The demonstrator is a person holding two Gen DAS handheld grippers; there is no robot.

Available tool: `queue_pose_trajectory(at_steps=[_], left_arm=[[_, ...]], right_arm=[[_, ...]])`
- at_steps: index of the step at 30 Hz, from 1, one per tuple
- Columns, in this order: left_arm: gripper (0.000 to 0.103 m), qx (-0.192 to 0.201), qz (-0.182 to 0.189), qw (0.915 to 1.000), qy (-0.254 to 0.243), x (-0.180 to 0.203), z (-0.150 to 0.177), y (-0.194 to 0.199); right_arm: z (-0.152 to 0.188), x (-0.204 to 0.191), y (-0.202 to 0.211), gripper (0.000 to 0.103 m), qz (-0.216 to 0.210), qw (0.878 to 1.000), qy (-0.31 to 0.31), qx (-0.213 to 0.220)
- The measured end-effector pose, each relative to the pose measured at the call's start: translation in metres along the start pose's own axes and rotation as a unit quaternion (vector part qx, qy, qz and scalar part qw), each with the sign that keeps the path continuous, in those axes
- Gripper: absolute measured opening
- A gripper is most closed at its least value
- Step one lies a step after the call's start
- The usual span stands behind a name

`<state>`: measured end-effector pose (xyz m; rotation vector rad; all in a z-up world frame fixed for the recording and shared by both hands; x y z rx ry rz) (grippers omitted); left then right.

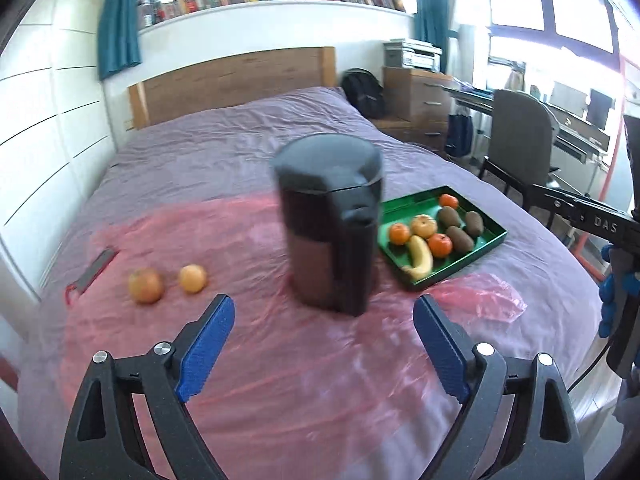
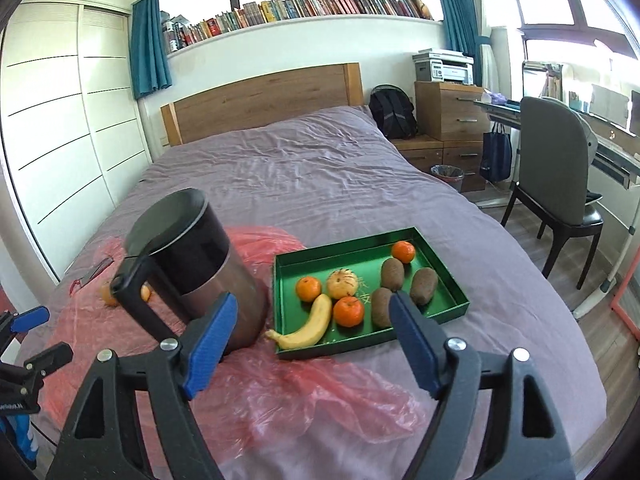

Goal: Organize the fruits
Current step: 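Withdraw both open tools past the kettle toward the apple and yellow citrus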

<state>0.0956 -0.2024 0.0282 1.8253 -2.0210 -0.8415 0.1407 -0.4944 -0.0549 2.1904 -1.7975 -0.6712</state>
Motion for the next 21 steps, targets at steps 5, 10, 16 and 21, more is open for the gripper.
queue_pose_trajectory(at_steps=[5, 10, 16, 21], left_arm=[[0.088, -0.011, -0.045, 0.9987, 0.023, -0.066, 0.04, 0.02], [0.088, -0.028, -0.089, 0.9951, 0.033, -0.117, 0.086, 0.027], [0.088, -0.05, -0.117, 0.9903, 0.056, -0.163, 0.132, 0.034], [0.089, -0.044, -0.126, 0.9885, 0.071, -0.184, 0.14, 0.05]], right_arm=[[0.026, -0.046, 0.007, 0.103, -0.026, 1.0, 0.015, -0.008], [0.062, -0.076, 0.004, 0.103, -0.043, 0.999, 0.01, -0.021], [0.104, -0.102, -0.003, 0.103, -0.049, 0.997, 0.008, -0.054], [0.118, -0.125, 0.001, 0.103, -0.06, 0.996, 0.018, -0.065]])
Point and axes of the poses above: each gripper's, at about its wrist camera, not at the fingertips, and y roughly against the way its jaws point, x to its right, z to its underside, the point moved 10 cm from there along -y, roughly the way its jaws point, and after that the axes turned 12 degrees about -z, right-handed, at the moved point
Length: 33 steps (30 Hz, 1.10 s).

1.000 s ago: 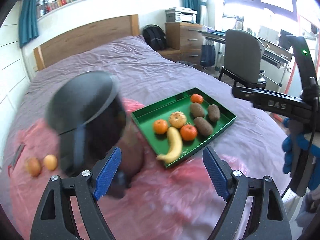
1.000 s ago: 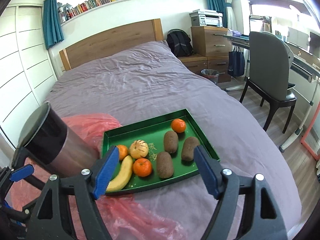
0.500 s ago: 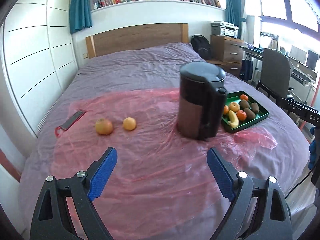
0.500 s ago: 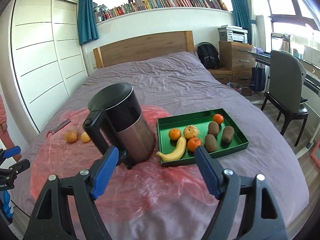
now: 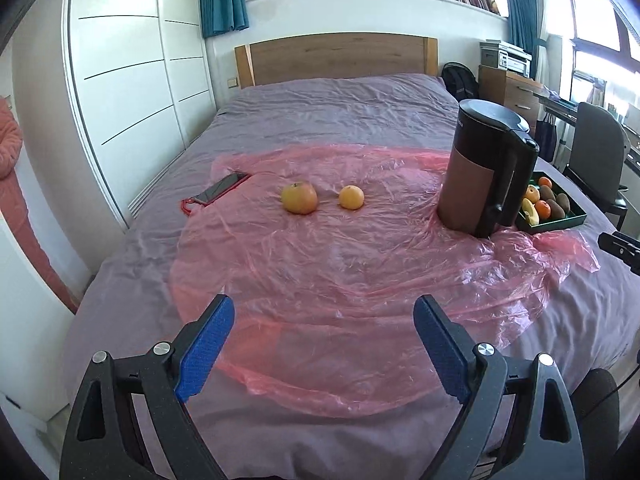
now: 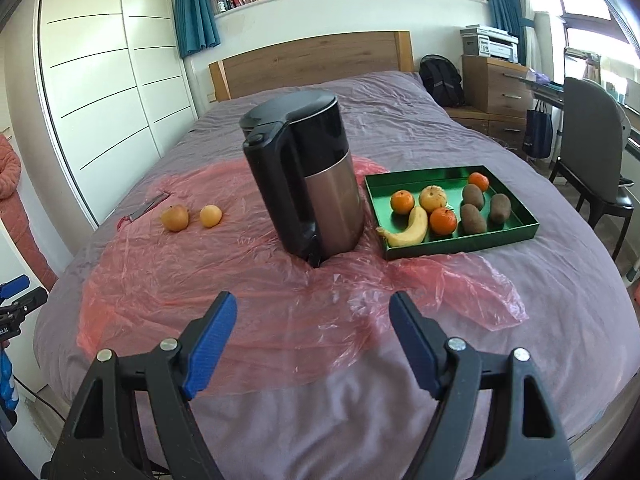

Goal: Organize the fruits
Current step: 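Withdraw both open tools past the kettle toward the apple and yellow citrus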

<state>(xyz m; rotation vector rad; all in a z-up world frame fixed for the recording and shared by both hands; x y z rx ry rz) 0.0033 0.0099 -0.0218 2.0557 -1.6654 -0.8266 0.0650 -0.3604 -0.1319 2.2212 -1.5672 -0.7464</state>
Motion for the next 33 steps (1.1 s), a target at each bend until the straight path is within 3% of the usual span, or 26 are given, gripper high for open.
queue_pose_trajectory(at_steps=[6, 18, 33], left_arm=[[0.096, 0.018, -0.011, 0.9997, 0.01, -0.018, -0.003, 0.022], [0.096, 0.02, -0.034, 0.999, 0.021, -0.027, -0.007, 0.033], [0.096, -0.014, -0.038, 0.9985, 0.036, -0.042, -0.015, -0.031]], right_arm=[[-0.006, -0.038, 0.0, 0.103, -0.025, 0.999, 0.032, 0.006], [-0.013, -0.079, -0.007, 0.103, -0.074, 0.994, 0.078, 0.018], [-0.022, -0.117, -0.067, 0.103, -0.107, 0.988, 0.107, -0.008]])
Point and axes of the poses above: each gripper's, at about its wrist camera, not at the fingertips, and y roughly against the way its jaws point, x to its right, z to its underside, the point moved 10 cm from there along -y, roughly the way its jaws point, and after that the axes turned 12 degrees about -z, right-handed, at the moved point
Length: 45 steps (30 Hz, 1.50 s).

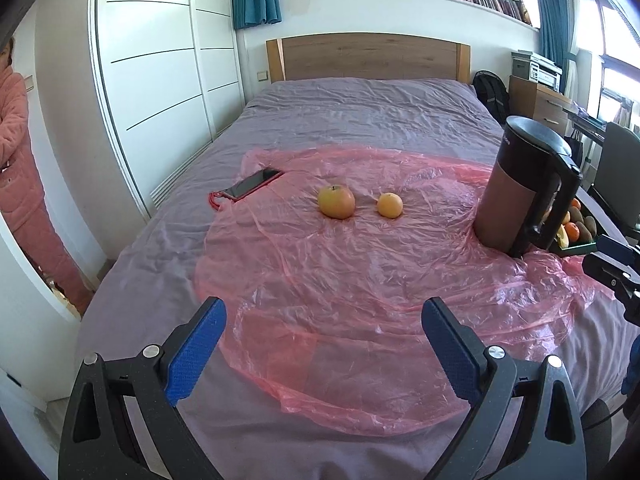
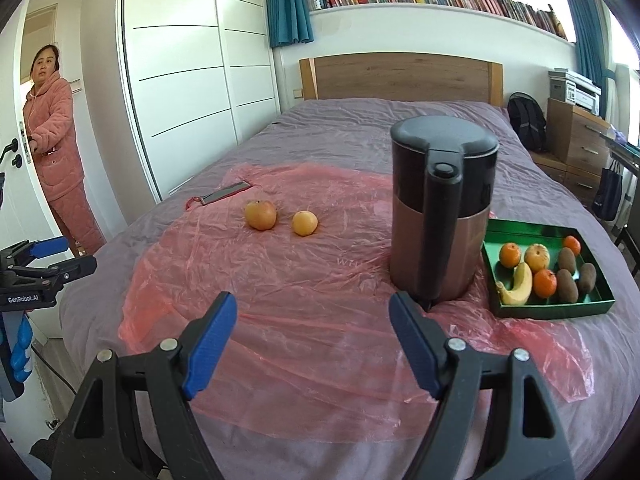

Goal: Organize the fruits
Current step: 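Withdraw both open tools past the kettle toward the apple and yellow citrus, then grasp the large apple with the left tool while the right tool grasps the yellow citrus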

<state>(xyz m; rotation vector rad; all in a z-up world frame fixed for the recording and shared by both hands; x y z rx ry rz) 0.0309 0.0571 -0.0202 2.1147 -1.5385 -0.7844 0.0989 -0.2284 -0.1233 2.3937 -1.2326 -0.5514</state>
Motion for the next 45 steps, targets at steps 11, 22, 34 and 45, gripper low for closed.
queue_pose_trajectory(at_steps=[11, 22, 34, 45], left_arm=[[0.096, -0.027, -0.02, 0.999, 0.031, -0.035, -0.002, -0.059], [0.096, -0.053, -0.018, 0.9978, 0.036, -0.032, -0.014, -0.138], [0.096, -0.058, 0.056, 0.9967, -0.005, 0.053, -0.081, -0.25], [0.096, -0.074, 0.059, 0.9946, -0.044, 0.094, -0.089, -0.346]], right_arm=[[-0.008, -0.022, -0.064, 0.103, -0.014, 0.999, 0.026, -0.034], [-0.02, -0.014, -0.136, 0.103, -0.01, 0.997, 0.031, -0.07], [-0.049, 0.019, -0.235, 0.103, 0.002, 0.996, 0.028, -0.088], [-0.052, 0.053, -0.32, 0.103, 0.003, 0.992, 0.045, -0.114]])
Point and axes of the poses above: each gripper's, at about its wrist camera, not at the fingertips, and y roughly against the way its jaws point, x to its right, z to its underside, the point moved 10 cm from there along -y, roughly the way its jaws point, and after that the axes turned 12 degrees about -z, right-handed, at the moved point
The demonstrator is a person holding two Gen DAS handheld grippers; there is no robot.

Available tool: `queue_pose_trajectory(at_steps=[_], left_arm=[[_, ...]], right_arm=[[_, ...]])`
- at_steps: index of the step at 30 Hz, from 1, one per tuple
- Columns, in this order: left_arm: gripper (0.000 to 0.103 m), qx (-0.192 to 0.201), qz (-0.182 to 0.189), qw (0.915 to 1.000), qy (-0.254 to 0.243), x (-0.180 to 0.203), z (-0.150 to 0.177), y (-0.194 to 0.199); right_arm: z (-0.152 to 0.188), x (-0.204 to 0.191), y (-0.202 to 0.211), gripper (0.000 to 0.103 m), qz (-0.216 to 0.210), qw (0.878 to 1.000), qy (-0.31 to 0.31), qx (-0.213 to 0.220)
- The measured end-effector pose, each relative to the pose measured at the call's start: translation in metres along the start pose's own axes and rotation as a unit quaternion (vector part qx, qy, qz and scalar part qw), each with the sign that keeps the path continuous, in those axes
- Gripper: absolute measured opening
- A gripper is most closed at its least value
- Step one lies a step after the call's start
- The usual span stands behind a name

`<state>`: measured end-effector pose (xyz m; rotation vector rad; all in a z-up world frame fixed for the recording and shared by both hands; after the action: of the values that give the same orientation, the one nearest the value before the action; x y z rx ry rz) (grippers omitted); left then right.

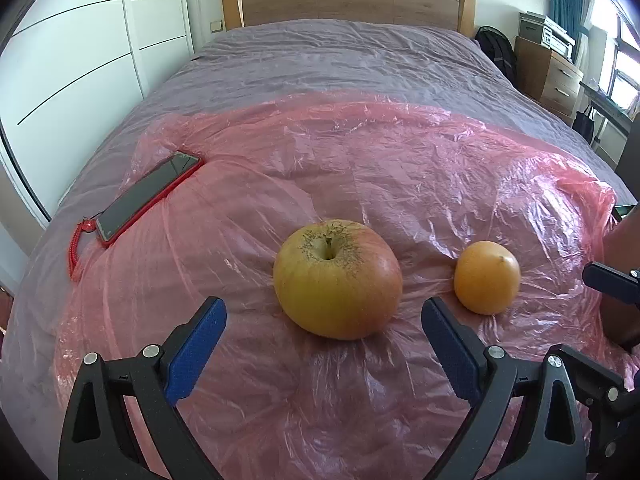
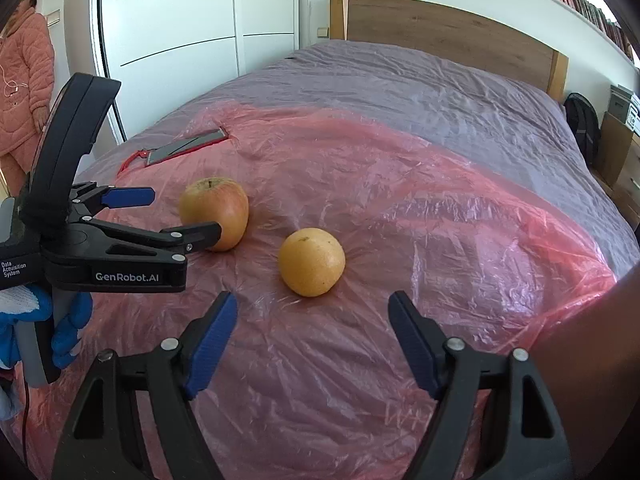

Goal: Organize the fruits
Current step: 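Grasp the large apple with the left tool while the right tool grasps the yellow citrus, then lift the apple and yellow citrus and carry them past the kettle to the tray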

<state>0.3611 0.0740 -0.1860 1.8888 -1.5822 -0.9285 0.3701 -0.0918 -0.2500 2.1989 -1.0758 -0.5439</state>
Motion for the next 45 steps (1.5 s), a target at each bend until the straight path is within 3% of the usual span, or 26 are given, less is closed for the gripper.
queue_pose_trajectory(at_steps=[3, 7, 9, 12, 14, 16, 22, 25, 34, 45], left_arm=[[0.096, -0.001, -0.004, 1.0, 0.0, 0.003, -0.001, -0.015], [0.096, -0.003, -0.002, 1.0, 0.0, 0.006, -0.003, -0.03], [0.096, -0.005, 0.002, 1.0, 0.003, 0.007, -0.003, -0.035], [0.095, -0.007, 0.012, 0.9999, 0.005, 0.008, -0.001, -0.041], [0.092, -0.006, 0.015, 0.9999, 0.003, 0.009, 0.0, -0.042], [0.092, -0.005, 0.018, 0.9998, -0.001, 0.011, 0.001, -0.043], [0.077, -0.002, 0.026, 0.9995, -0.018, 0.018, 0.001, -0.042], [0.069, -0.002, 0.03, 0.9992, -0.025, 0.022, 0.002, -0.043], [0.068, -0.001, 0.036, 0.9989, -0.029, 0.021, 0.0, -0.041], [0.067, 0.018, 0.023, 0.9995, -0.012, 0.007, -0.007, -0.013]], right_arm=[[-0.004, 0.008, -0.019, 0.102, 0.004, 1.0, 0.004, -0.007], [-0.01, 0.014, -0.041, 0.094, 0.005, 1.0, 0.012, -0.015], [-0.011, 0.017, -0.05, 0.084, 0.006, 1.0, 0.017, -0.022], [-0.013, 0.015, -0.063, 0.082, -0.007, 0.999, 0.026, -0.028], [-0.016, 0.01, -0.069, 0.073, -0.016, 0.999, 0.035, -0.03], [-0.015, 0.008, -0.077, 0.072, -0.02, 0.998, 0.038, -0.037], [-0.016, 0.011, -0.086, 0.066, -0.027, 0.998, 0.034, -0.038], [-0.014, 0.012, -0.089, 0.065, -0.032, 0.998, 0.031, -0.039], [-0.013, 0.013, -0.085, 0.064, -0.042, 0.998, 0.016, -0.037], [-0.017, 0.008, -0.053, 0.063, -0.03, 0.999, 0.007, -0.02]])
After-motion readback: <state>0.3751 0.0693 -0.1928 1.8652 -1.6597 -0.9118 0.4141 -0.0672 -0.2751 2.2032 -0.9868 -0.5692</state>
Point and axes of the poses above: each gripper's, at about its wrist camera, not at the fingertips, and y roughly against the way its jaws point, x to its right, z to its underside, the point moved 10 cm from there along -y, roughly the way its jaws point, and after that the axes turned 12 degrees about -z, right-handed, at the moved point
